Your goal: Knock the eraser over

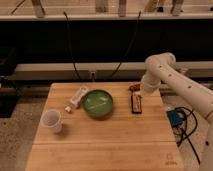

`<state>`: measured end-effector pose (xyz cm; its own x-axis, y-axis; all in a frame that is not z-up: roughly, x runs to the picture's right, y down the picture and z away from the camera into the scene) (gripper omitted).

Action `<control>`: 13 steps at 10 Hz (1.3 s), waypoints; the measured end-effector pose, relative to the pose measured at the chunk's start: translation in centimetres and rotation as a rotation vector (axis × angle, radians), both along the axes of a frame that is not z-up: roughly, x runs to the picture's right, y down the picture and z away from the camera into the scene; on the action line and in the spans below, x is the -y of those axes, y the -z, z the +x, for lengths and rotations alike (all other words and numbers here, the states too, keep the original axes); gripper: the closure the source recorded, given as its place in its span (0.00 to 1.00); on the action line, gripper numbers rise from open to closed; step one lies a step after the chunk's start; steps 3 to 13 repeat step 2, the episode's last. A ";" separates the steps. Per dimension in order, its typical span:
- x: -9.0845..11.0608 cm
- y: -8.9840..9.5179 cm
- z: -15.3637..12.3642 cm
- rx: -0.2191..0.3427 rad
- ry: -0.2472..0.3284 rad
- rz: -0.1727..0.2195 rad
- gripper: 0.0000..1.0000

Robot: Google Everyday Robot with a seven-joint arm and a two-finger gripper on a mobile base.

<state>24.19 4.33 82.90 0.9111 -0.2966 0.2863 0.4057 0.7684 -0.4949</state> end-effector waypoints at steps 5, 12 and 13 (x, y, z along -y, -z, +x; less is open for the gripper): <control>-0.8 0.2 -1.1 0.018 0.021 -0.015 1.00; -0.8 0.2 -1.1 0.018 0.021 -0.015 1.00; -0.8 0.2 -1.1 0.018 0.021 -0.015 1.00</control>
